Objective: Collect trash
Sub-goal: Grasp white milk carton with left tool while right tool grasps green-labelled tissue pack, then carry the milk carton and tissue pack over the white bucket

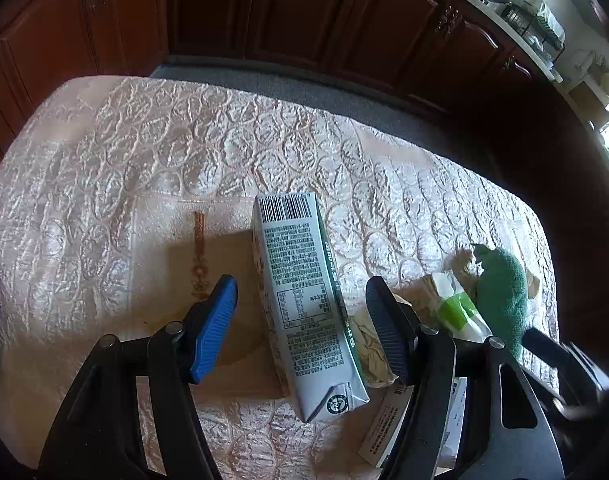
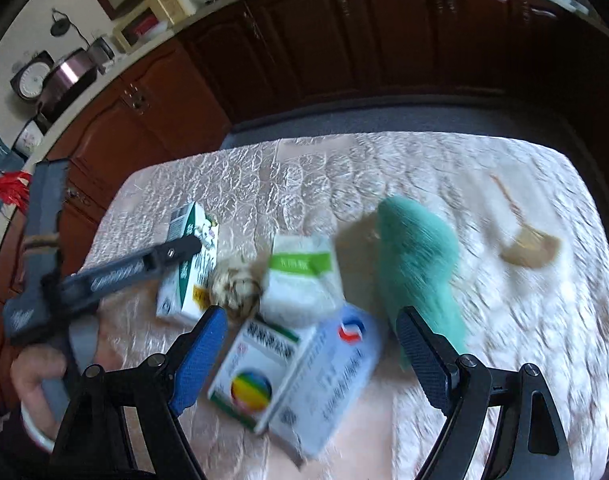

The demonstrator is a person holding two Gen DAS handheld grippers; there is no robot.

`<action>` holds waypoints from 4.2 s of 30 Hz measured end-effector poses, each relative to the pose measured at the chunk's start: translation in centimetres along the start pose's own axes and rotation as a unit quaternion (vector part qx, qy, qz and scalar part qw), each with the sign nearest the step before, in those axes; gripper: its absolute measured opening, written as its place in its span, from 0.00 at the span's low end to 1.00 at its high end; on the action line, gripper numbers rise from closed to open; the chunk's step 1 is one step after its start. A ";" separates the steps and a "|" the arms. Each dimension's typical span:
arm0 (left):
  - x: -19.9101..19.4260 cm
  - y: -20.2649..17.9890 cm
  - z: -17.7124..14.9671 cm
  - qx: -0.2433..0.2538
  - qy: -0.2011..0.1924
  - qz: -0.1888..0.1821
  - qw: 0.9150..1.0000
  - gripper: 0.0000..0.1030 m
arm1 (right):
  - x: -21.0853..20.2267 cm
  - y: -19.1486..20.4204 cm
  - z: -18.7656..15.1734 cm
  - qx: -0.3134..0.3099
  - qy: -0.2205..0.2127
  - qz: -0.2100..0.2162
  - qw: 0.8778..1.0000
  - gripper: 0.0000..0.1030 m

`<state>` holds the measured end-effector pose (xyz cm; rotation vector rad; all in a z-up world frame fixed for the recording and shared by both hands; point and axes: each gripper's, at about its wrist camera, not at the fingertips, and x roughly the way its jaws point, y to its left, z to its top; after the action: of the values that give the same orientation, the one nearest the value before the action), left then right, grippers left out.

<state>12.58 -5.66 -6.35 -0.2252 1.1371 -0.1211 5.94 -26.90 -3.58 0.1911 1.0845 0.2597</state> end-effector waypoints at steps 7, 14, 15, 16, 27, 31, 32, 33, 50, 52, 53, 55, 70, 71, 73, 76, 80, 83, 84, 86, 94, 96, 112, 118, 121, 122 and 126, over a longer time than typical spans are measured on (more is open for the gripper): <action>1.1 0.5 -0.1 -0.003 0.020 0.003 1.000 0.64 | 5.3 -0.5 2.3 0.014 0.058 0.002 0.998 0.78; 1.7 0.3 -0.4 0.007 0.021 0.001 1.000 0.63 | 5.7 -0.7 1.5 0.016 0.066 0.032 0.997 0.48; 1.6 0.3 -0.5 0.010 0.019 -0.001 1.000 0.56 | 5.2 -0.6 1.3 0.012 0.059 0.029 0.998 0.47; 1.7 0.1 -0.6 0.016 0.019 -0.007 1.000 0.47 | 4.7 -0.5 1.0 0.008 0.053 0.029 0.998 0.47; -1.8 0.5 -1.9 0.023 -0.003 -0.018 1.000 0.41 | -1.7 -0.1 -2.1 -0.007 -0.013 0.022 1.000 0.46; -3.9 0.0 -2.9 0.040 -0.019 -0.016 0.999 0.40 | -2.7 0.3 -3.4 -0.009 -0.024 0.011 1.000 0.46; -4.2 -0.1 -3.1 0.042 -0.022 -0.017 0.999 0.40 | -2.9 0.2 -3.6 -0.009 -0.026 0.010 1.000 0.46; -4.6 -0.2 -3.4 0.044 -0.024 -0.018 0.999 0.40 | -3.2 0.1 -3.8 -0.008 -0.027 0.010 1.000 0.46; -9.6 -3.9 -7.3 0.090 -0.057 -0.049 0.993 0.38 | -7.3 -0.7 -7.1 0.017 -0.056 0.007 0.998 0.46; -10.1 -4.7 -7.4 0.098 -0.062 -0.053 0.992 0.38 | -8.1 -1.1 -7.3 0.022 -0.063 0.007 0.998 0.46; -10.3 -5.1 -7.5 0.101 -0.063 -0.054 0.991 0.38 | -8.5 -1.3 -7.5 0.025 -0.066 0.006 0.997 0.46; -10.6 -5.9 -7.7 0.108 -0.066 -0.059 0.990 0.38 | -9.1 -1.5 -7.6 0.028 -0.071 0.004 0.997 0.46; -10.5 -11.7 -9.3 0.154 -0.053 -0.084 0.983 0.37 | -12.1 -5.0 -9.4 0.059 -0.086 -0.026 0.994 0.46; -10.4 -12.1 -9.5 0.157 -0.051 -0.086 0.982 0.37 | -12.3 -5.3 -9.6 0.062 -0.087 -0.029 0.994 0.46; -10.2 -13.0 -9.8 0.164 -0.047 -0.091 0.981 0.37 | -12.7 -6.0 -9.8 0.067 -0.089 -0.034 0.993 0.46; -10.0 -14.5 -10.3 0.177 -0.043 -0.097 0.978 0.37 | -13.4 -7.0 -10.2 0.072 -0.093 -0.051 0.992 0.46; -9.7 -16.5 -10.9 0.190 -0.035 -0.107 0.975 0.37 | -14.3 -8.6 -11.0 0.085 -0.097 -0.063 0.990 0.46; -9.4 -18.0 -11.4 0.203 -0.030 -0.114 0.972 0.37 | -14.9 -9.8 -11.7 0.095 -0.099 -0.073 0.988 0.46; -9.3 -18.4 -11.5 0.206 -0.029 -0.116 0.971 0.37 | -15.2 -10.3 -11.9 0.099 -0.099 -0.076 0.987 0.46; -9.0 -19.5 -11.9 0.214 -0.024 -0.121 0.969 0.37 | -15.5 -11.0 -12.3 0.106 -0.100 -0.079 0.986 0.46; -8.2 -24.0 -13.4 0.242 -0.002 -0.144 0.960 0.37 | -17.4 -14.3 -14.3 0.135 -0.104 -0.110 0.979 0.46; -8.0 -25.3 -14.0 0.253 0.003 -0.149 0.956 0.37 | -17.9 -15.2 -14.9 0.143 -0.105 -0.118 0.977 0.46; -6.2 -34.7 -16.8 0.311 0.037 -0.188 0.931 0.36 | -21.1 -22.8 -19.8 0.220 -0.106 -0.169 0.955 0.46; -5.6 -37.8 -17.5 0.324 0.048 -0.201 0.923 0.36 | -22.2 -25.7 -21.9 0.255 -0.110 -0.178 0.944 0.46; -5.1 -39.5 -17.9 0.328 0.057 -0.209 0.919 0.36 | -22.5 -27.0 -22.8 0.272 -0.110 -0.185 0.938 0.46; -5.0 -39.9 -18.1 0.329 0.059 -0.211 0.918 0.36 | -22.6 -27.4 -23.0 0.277 -0.110 -0.189 0.936 0.46; -4.3 -41.9 -18.7 0.335 0.067 -0.219 0.914 0.36 | -22.2 -28.7 -23.2 0.290 -0.105 -0.198 0.930 0.46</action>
<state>-5.44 -47.60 -0.06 0.1497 1.1014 -0.9223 -21.28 -60.31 -3.39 0.5086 0.9363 -0.4461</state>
